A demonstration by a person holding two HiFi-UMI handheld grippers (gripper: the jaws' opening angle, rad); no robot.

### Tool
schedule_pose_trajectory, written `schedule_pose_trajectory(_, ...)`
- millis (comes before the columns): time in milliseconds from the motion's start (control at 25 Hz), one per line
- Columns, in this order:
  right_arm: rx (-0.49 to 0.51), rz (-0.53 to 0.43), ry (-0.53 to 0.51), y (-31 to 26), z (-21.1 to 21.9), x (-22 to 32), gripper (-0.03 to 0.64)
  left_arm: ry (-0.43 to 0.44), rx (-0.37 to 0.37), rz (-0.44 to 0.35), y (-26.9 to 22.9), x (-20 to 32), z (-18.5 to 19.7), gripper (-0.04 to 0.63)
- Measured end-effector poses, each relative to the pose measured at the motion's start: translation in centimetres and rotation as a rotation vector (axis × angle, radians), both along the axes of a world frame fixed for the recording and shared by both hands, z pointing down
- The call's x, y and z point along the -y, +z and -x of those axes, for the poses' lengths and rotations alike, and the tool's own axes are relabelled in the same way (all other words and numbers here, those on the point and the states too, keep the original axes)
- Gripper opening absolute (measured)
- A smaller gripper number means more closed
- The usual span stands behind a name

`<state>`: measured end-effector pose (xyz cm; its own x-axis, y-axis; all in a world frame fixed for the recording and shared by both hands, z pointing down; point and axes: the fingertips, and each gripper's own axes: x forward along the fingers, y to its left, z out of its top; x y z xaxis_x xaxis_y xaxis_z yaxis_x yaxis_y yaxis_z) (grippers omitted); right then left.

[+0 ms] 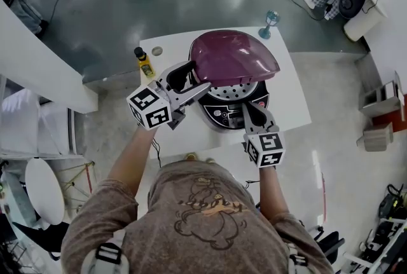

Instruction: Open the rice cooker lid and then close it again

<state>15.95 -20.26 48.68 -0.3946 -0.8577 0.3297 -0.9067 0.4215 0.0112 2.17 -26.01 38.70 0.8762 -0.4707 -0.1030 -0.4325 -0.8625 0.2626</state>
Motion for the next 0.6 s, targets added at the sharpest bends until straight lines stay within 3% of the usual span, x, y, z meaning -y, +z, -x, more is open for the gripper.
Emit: schedule_pose_trajectory(600, 0.035, -0.009, 0.015, -0.3, -0.2, -0.3, 0.005, 0.005, 0.031, 0.039, 2.8, -1.4, -0.3, 0.327)
